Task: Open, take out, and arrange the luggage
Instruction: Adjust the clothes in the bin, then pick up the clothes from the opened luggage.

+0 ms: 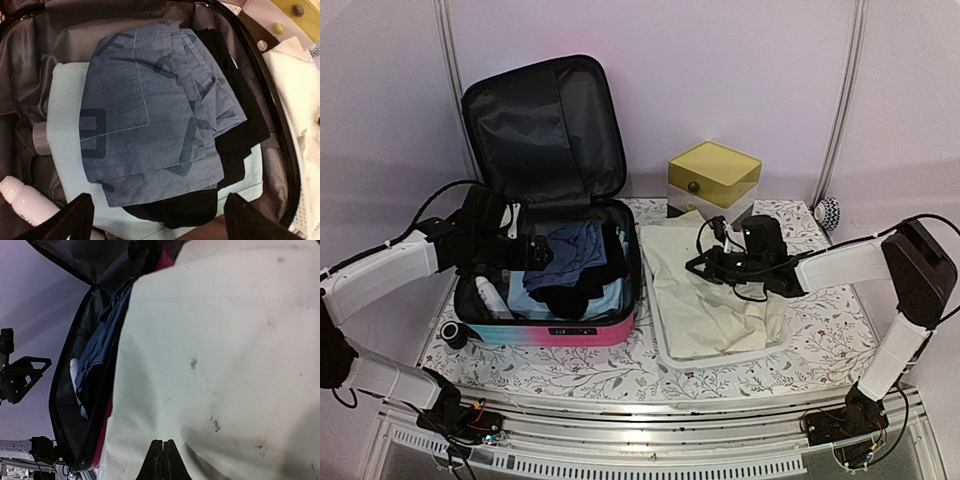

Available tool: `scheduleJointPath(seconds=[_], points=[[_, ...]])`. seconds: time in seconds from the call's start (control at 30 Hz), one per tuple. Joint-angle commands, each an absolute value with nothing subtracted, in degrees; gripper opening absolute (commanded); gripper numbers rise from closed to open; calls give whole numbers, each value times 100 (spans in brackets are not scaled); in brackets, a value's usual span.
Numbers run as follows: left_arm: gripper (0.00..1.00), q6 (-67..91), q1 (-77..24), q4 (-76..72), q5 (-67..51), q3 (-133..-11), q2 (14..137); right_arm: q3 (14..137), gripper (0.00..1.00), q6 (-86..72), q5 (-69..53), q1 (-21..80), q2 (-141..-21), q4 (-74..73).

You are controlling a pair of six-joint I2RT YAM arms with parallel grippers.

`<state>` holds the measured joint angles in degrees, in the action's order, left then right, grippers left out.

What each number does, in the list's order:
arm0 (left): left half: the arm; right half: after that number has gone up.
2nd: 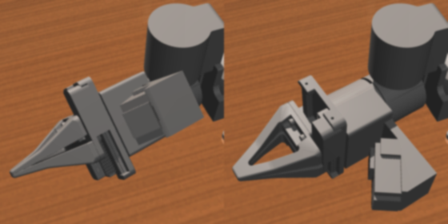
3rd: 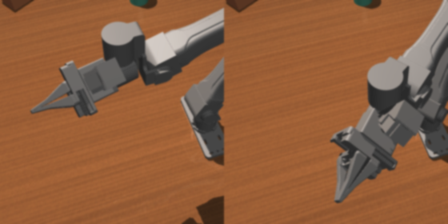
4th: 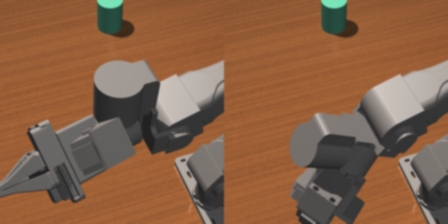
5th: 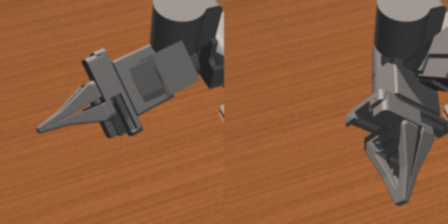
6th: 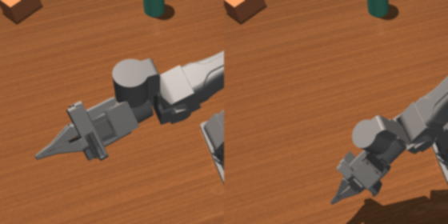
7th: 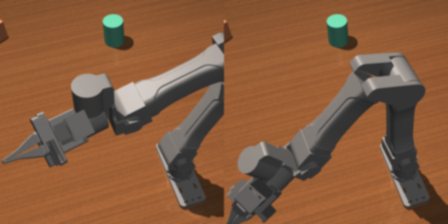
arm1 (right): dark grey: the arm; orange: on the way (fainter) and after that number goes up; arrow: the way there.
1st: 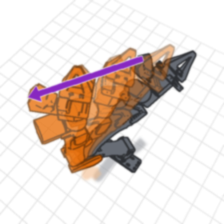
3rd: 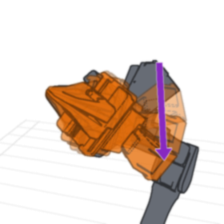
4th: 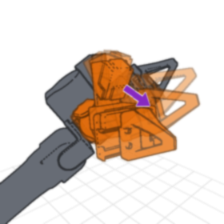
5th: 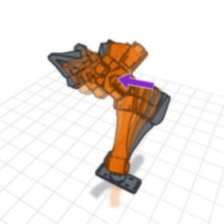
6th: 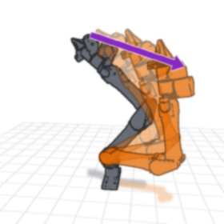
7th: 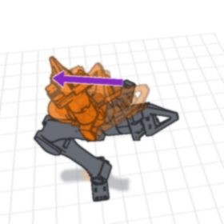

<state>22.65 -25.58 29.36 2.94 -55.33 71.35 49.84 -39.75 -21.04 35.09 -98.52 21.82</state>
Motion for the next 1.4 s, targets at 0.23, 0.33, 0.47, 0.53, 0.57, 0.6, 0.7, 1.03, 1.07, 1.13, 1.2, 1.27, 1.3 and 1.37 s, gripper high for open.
scheduleJointPath(seconds=[0.23,0.33,0.47,0.53,0.57,0.6,0.7,1.03,1.07,1.13,1.2,1.27,1.3,1.37], points=[[92,1987,-3079,2830,597,-6178,8151,4783,3,-3363,-1661,3525,-8143,1269],[92,1967,-3222,2872,755,-6503,8624,4700,3,-3307,-1550,3528,-7781,1124],[91,1977,-3394,3073,1014,-7016,9237,4687,4,-3229,-1438,3524,-7573,935],[91,1963,-3470,3230,1186,-7255,9550,4709,4,-3197,-1403,3524,-7551,888],[91,1937,-3506,3309,1275,-7390,9672,4718,4,-3191,-1391,3524,-7550,872],[91,1908,-3541,3382,1367,-7474,9771,4719,4,-3184,-1387,3524,-7550,863],[81,1839,-3576,3621,1562,-7673,10040,4723,4,-3175,-1372,3526,-7574,853],[64,1630,-3608,3872,1466,-7733,10250,4818,4,-3181,-1370,3525,-7739,810],[65,1608,-3607,3883,1441,-7739,10283,4840,4,-3182,-1371,3524,-7757,803],[68,1539,-3610,3885,1372,-7751,10330,4857,4,-3184,-1395,3524,-7773,806],[71,1497,-3617,3931,1332,-7796,10397,4863,4,-3198,-1405,3524,-7793,809],[72,1465,-3636,4005,1277,-7845,10457,4858,4,-3191,-1406,3524,-7788,809],[72,1451,-3644,4026,1263,-7855,10470,4846,4,-3190,-1400,3522,-7794,809],[72,1406,-3668,4069,1249,-7879,10470,4820,4,-3205,-1389,3523,-7790,801]])
